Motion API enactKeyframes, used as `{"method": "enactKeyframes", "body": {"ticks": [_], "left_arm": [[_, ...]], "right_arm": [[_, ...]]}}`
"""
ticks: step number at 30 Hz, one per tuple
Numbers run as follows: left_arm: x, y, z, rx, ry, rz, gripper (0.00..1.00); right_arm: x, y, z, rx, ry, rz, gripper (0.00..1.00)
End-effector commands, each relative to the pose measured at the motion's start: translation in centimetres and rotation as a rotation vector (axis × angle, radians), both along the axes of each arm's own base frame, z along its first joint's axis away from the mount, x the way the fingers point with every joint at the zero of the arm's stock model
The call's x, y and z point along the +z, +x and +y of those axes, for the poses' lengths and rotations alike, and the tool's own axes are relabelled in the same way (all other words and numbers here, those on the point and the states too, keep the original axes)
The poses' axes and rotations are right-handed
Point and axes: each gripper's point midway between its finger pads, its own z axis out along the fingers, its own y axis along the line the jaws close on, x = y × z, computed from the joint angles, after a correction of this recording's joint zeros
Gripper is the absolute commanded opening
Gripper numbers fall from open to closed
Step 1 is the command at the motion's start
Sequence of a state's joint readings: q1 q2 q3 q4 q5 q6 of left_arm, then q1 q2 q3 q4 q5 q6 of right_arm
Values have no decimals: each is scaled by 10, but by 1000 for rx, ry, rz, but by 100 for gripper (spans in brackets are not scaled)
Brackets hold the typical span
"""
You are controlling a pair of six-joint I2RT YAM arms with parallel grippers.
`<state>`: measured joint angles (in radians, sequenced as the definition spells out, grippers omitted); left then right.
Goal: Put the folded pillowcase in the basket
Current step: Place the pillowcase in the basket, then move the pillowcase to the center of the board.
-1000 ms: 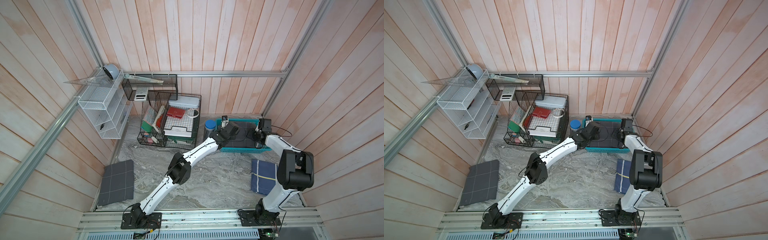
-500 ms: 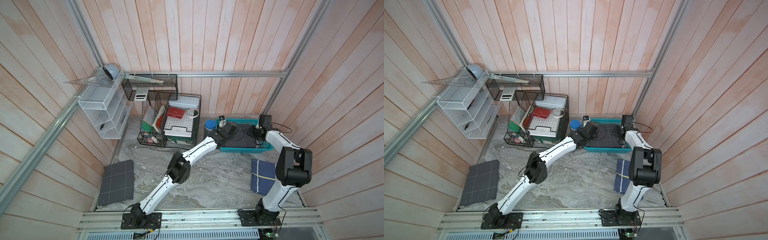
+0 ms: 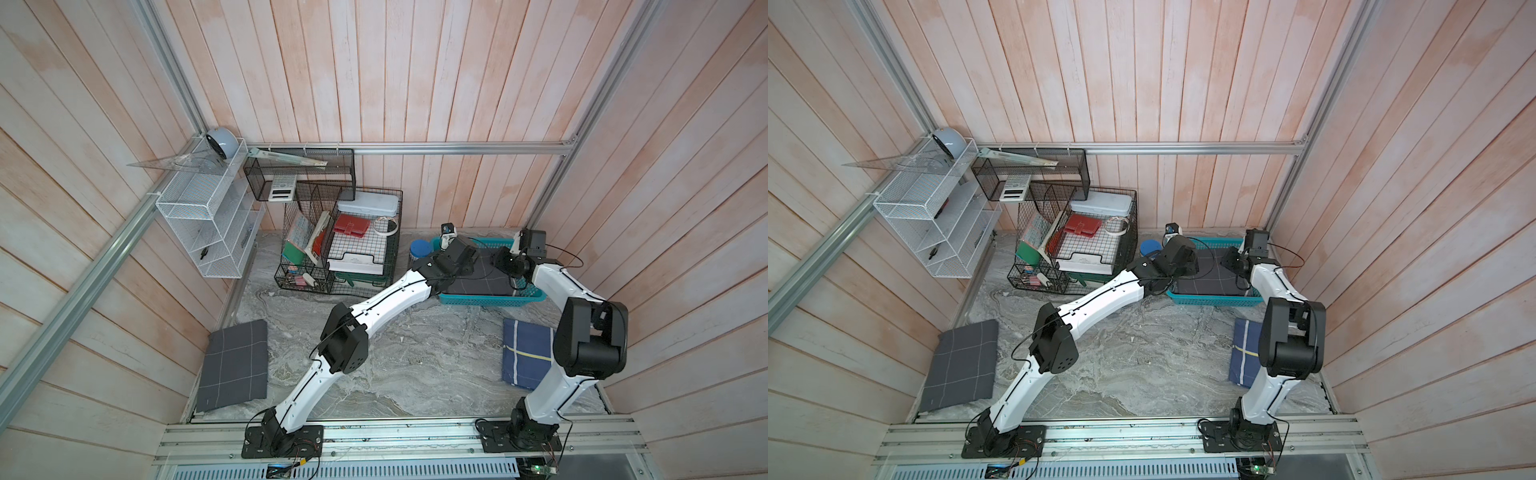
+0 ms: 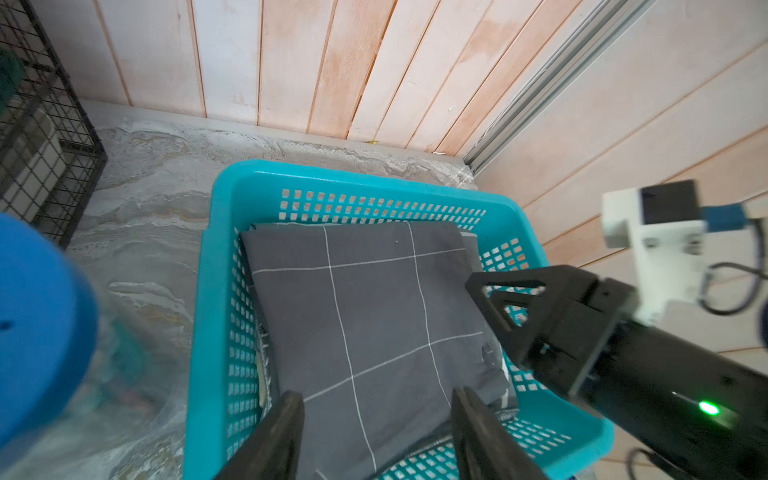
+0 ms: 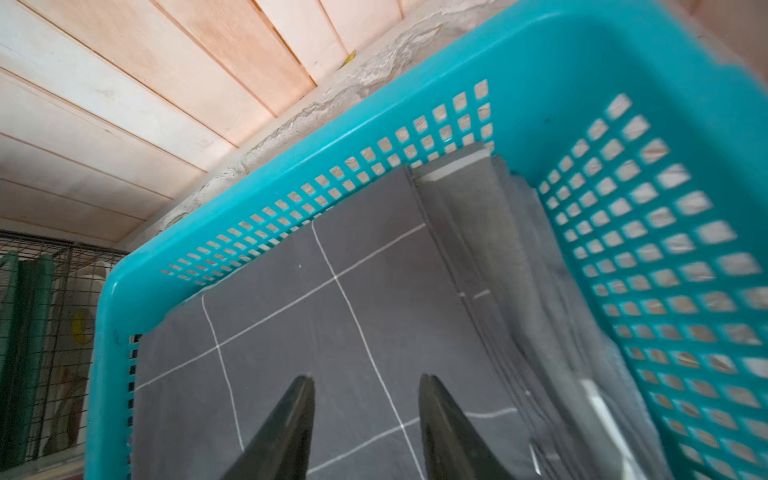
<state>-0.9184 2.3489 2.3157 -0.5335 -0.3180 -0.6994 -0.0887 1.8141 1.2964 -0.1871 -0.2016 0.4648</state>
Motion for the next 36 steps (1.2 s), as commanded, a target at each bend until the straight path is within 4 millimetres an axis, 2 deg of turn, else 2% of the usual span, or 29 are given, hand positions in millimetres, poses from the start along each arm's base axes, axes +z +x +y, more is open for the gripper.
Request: {"method": "enactKeyframes", "body": {"ticks": [1, 5, 7, 9, 12, 14, 16, 20, 24, 27, 31, 36], "left_arm": [[24, -8, 10, -12, -31, -35, 64], [23, -23, 35, 1, -31, -38, 70], [21, -31, 57, 36, -22, -37, 73], [16, -35, 82, 81, -22, -20, 75], [6, -41, 122, 136, -45, 18, 77], [2, -46, 150, 175, -46, 34, 77], [-12, -53, 182, 224, -12, 59, 78], [-16, -75, 244, 322, 38, 67, 84], [-23, -101, 314, 450, 108, 83, 92], [-33, -119, 366, 554, 129, 114, 93], [-55, -151, 444, 777, 182, 199, 94], [-77, -176, 500, 940, 206, 279, 94]], "right_arm": [[-15, 17, 3, 2, 65, 2, 47], [-41, 21, -17, -67, 87, 69, 47], [-52, 16, -30, -104, 98, 102, 47], [-54, 11, -38, -125, 104, 105, 47], [-39, 5, -38, -126, 104, 68, 48], [-25, 2, -31, -115, 124, 37, 48], [-11, -3, -23, -100, 131, 7, 50], [7, -18, -5, -63, 137, -34, 55], [23, -42, 16, -26, 150, -82, 62], [36, -63, 37, 15, 126, -114, 68], [47, -93, 63, 80, 58, -127, 75], [49, -131, 96, 161, 30, -137, 77]]}}
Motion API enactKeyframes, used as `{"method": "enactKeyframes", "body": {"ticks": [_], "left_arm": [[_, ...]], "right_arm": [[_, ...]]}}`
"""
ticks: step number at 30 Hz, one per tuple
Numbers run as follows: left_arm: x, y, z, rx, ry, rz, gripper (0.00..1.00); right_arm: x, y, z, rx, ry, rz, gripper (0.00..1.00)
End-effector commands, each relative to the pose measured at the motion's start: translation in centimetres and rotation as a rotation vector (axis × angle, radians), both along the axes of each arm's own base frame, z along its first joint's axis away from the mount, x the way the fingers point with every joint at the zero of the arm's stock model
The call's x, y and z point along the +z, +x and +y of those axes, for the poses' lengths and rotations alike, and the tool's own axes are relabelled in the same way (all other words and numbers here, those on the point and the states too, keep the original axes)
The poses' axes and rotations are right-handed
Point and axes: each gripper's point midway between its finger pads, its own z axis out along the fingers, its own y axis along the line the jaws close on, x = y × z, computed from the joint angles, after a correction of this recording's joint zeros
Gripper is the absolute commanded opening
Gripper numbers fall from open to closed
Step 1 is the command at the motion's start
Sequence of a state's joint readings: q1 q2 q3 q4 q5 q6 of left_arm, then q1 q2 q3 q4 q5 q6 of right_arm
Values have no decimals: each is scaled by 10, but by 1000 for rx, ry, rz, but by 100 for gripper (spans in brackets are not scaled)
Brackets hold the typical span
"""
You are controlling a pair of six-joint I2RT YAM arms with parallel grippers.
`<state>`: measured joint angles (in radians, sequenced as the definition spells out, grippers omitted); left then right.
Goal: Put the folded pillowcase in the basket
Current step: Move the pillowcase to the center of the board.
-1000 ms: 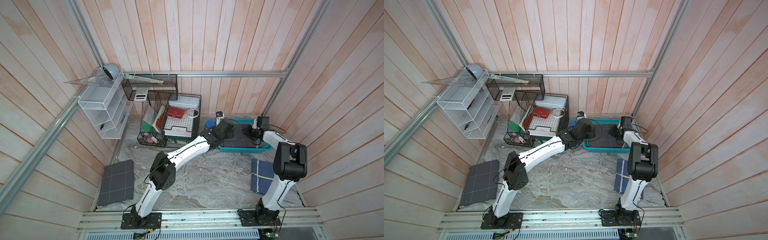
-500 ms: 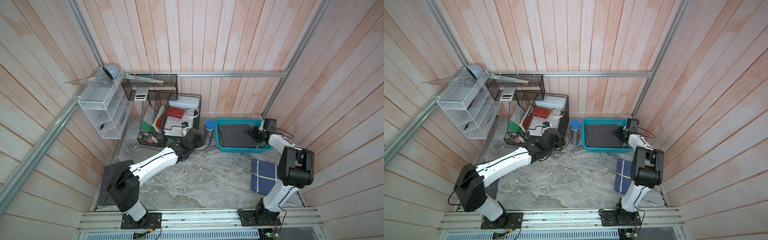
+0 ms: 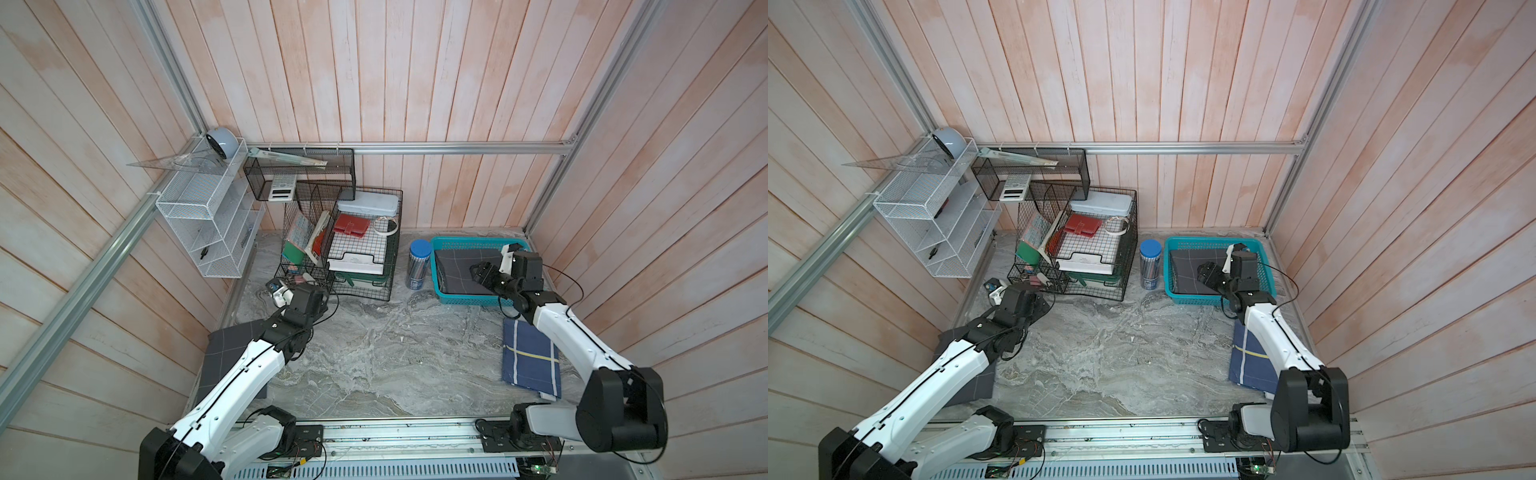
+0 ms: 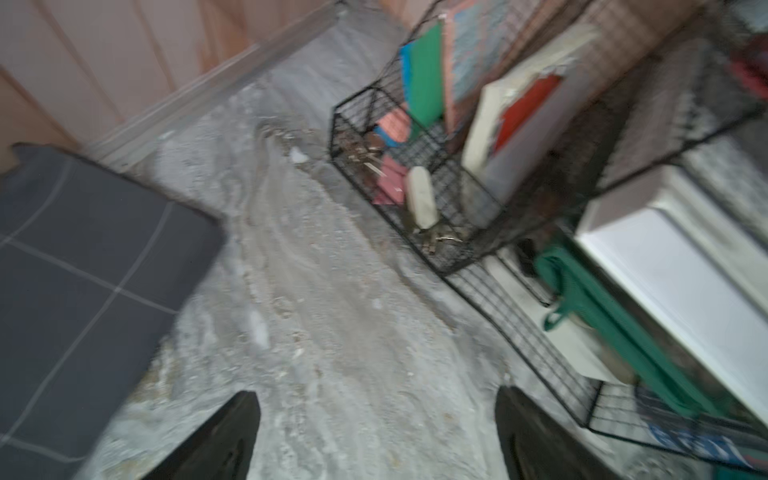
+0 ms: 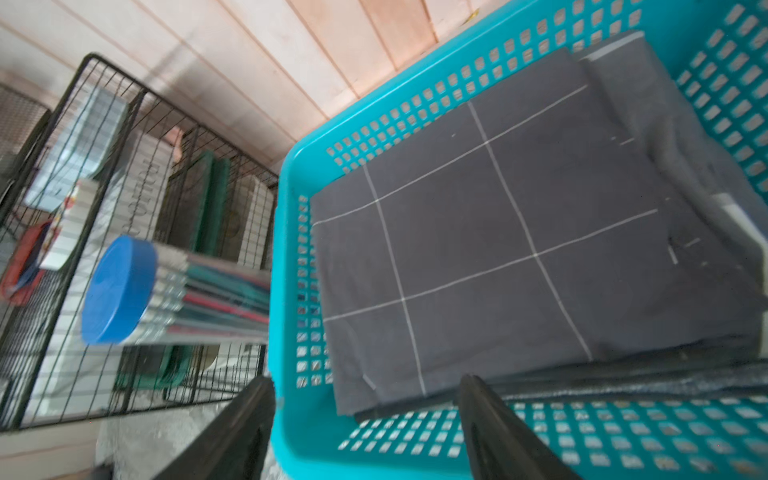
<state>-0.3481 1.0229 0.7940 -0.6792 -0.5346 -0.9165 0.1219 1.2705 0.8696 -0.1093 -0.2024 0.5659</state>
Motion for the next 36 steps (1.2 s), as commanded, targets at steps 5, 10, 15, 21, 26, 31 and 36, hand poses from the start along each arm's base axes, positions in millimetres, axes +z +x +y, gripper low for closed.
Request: {"method": "enactKeyframes", "body": {"ticks": [5, 10, 15, 21, 26, 31, 36], "left_arm": [[-44, -41, 69, 259, -19, 137, 95], [-63, -57, 100, 386, -62, 175, 96], [-82, -71, 115, 466, -88, 218, 98], [-112, -80, 121, 522, -151, 263, 100], [-134, -73, 108, 501, -268, 276, 100], [-152, -63, 94, 466, -361, 287, 100], [-160, -54, 72, 428, -468, 240, 100]], "right_arm": [[-21, -56, 50, 132, -119, 35, 78], [-42, -94, 83, 235, -173, 63, 79], [-68, -121, 92, 287, -230, 123, 79], [-83, -144, 98, 325, -276, 165, 79], [-85, -149, 98, 320, -283, 172, 79], [-82, -149, 92, 301, -308, 168, 79], [-75, -145, 86, 274, -327, 139, 79]]}}
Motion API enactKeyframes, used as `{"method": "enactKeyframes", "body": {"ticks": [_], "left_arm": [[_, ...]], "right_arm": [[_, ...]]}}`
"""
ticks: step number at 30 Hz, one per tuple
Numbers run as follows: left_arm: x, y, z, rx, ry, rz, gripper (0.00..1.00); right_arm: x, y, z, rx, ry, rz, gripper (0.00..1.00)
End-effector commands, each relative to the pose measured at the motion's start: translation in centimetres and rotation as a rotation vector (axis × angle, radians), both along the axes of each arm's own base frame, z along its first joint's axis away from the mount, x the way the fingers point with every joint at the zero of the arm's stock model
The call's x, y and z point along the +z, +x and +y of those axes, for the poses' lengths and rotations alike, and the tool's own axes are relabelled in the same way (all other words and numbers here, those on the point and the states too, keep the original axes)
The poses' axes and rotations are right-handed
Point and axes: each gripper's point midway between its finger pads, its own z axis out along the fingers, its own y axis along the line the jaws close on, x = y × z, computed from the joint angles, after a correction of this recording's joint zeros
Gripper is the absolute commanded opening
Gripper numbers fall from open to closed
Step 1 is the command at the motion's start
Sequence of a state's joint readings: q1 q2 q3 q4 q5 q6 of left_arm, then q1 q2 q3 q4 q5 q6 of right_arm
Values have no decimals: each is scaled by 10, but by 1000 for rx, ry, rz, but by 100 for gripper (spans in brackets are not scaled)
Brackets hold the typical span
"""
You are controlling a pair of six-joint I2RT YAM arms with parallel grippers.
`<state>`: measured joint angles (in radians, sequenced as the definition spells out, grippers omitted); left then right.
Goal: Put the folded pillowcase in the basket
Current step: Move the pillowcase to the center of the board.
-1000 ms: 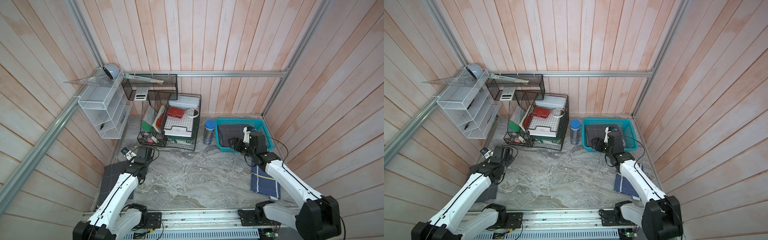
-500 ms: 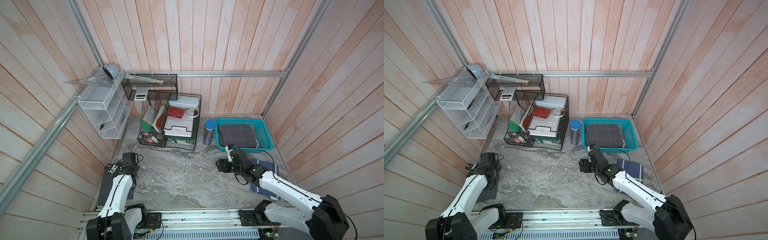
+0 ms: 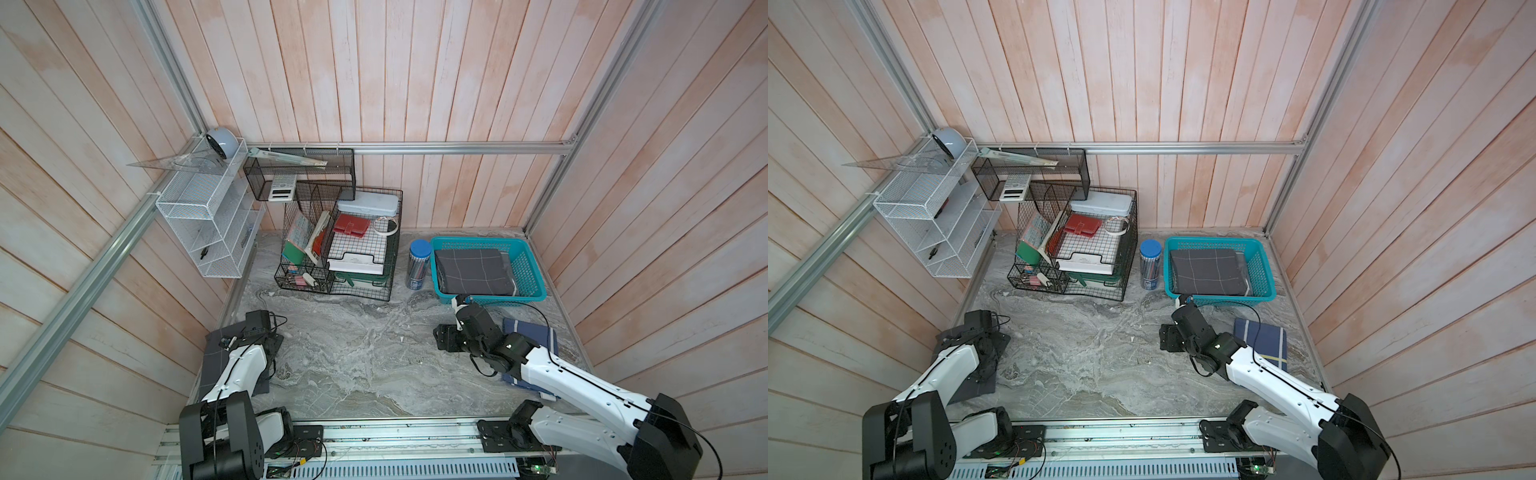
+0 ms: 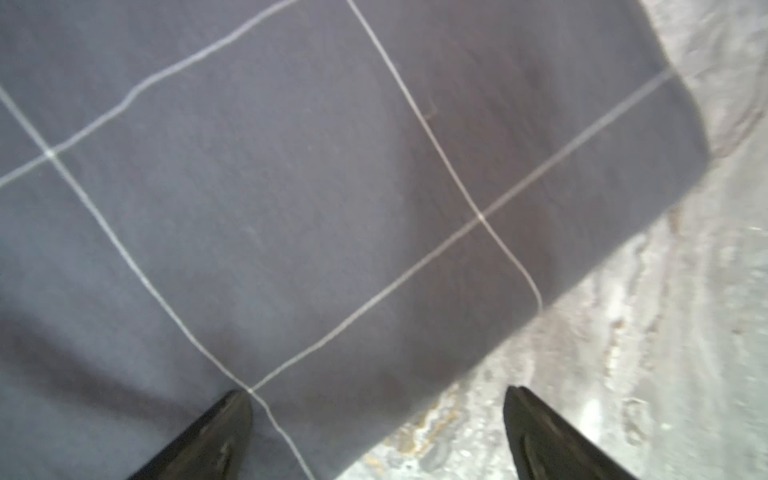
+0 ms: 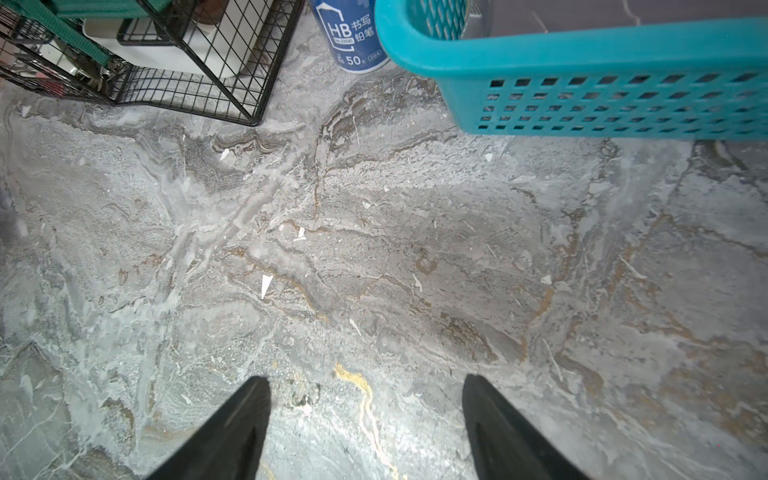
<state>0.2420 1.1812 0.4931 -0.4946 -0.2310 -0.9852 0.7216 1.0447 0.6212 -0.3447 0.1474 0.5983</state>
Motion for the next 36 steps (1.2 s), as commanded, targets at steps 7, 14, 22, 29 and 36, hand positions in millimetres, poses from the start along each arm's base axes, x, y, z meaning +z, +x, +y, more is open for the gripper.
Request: {"method": "enactKeyframes", "body": {"ticks": [7, 14, 22, 29, 36], "left_arm": [[-15, 20, -82, -104, -168, -168, 100], [-11, 29, -141, -216, -153, -264, 100], [-1, 54, -239, -476, -224, -264, 100], [60, 60, -212, -553, -28, -319, 100], [47, 40, -139, -550, 95, -113, 100]], "right_arm": [[7, 3, -10, -40, -36, -37, 79], [4, 1, -12, -51, -27, -28, 79], [5, 0, -11, -57, -9, -28, 79], [5, -4, -7, -48, 17, -20, 79], [-2, -7, 4, -21, 25, -9, 79]]}}
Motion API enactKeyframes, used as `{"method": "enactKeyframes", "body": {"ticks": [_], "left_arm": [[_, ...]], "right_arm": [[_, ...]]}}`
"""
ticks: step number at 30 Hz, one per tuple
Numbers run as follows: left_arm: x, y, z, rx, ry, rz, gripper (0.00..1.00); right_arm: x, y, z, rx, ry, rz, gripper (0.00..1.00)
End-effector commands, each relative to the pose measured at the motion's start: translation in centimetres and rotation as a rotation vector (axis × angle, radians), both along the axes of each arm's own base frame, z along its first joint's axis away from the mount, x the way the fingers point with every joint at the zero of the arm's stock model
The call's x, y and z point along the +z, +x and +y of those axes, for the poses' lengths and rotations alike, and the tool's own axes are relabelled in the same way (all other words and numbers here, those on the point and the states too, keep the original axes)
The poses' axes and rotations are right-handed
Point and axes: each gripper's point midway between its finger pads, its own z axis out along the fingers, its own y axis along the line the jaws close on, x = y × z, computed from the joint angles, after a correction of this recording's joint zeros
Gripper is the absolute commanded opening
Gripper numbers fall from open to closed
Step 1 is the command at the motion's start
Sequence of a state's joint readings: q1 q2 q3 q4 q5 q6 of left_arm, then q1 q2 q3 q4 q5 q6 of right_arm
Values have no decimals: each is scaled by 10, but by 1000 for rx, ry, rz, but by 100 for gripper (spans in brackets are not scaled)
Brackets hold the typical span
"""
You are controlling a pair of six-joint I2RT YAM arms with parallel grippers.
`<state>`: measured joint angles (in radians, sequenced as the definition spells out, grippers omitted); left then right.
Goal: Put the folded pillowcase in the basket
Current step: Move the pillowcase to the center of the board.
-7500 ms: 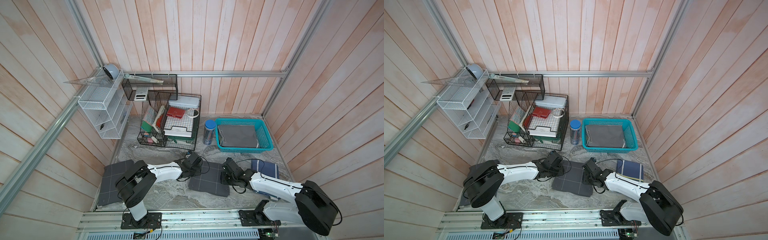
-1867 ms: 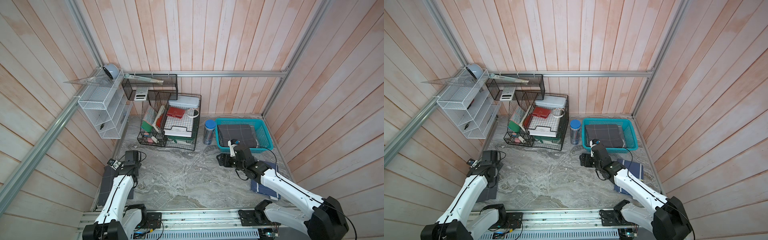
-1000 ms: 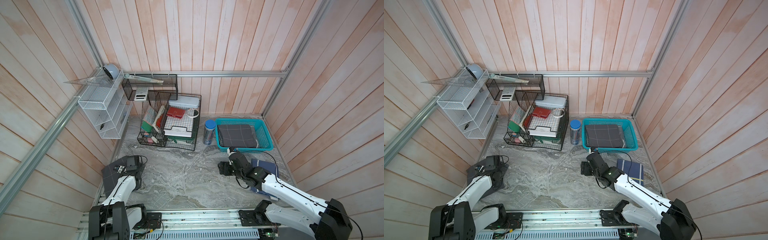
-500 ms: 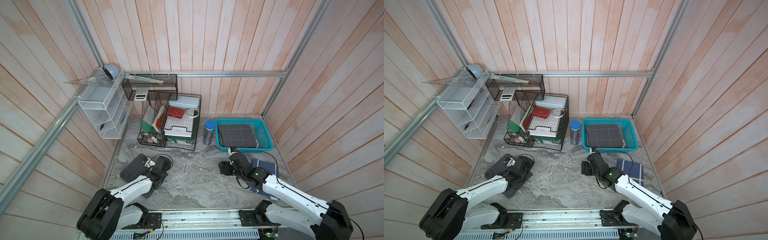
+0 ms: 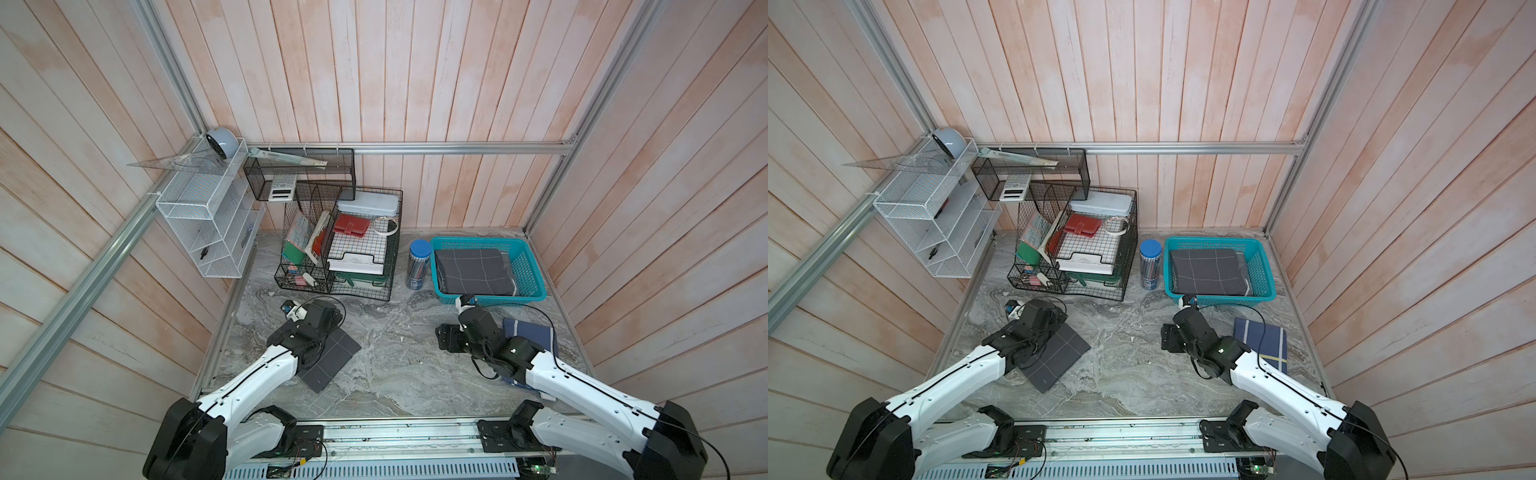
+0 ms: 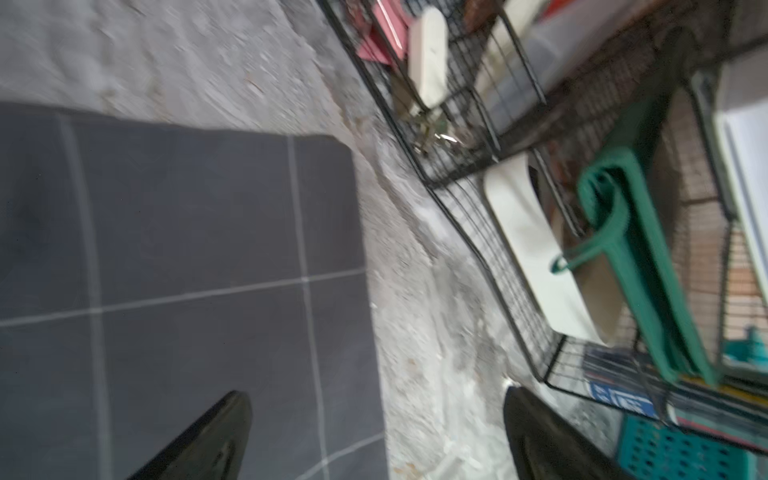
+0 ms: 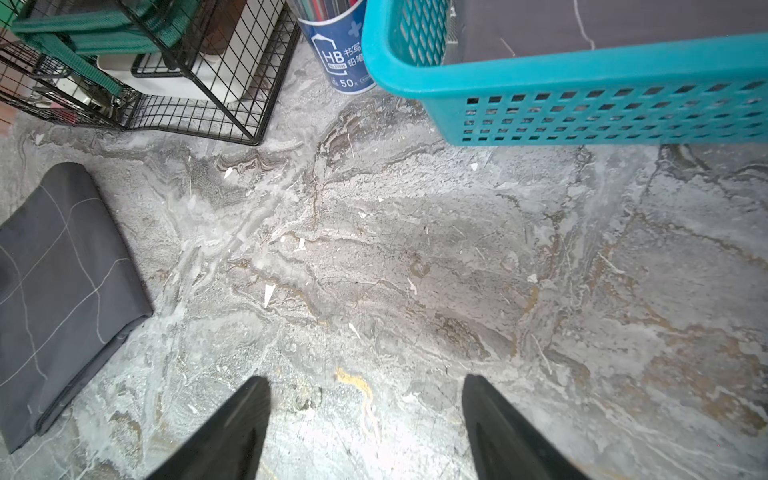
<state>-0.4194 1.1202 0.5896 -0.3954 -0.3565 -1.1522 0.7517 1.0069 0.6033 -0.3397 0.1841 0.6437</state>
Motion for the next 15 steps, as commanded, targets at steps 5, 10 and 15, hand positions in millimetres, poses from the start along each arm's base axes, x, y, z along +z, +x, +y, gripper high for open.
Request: {"method": "enactKeyframes", "body": {"ticks": [5, 10, 15], "left_arm": [[-52, -41, 4, -160, 89, 273, 100], [-75, -55, -23, -207, 60, 334, 100], [-75, -61, -80, -273, -31, 288, 100]], "right_arm": [[-12, -3, 17, 28, -9, 17, 79], [-15, -3, 23, 37, -19, 21, 79], [-16, -3, 16, 22, -55, 15, 79]]}}
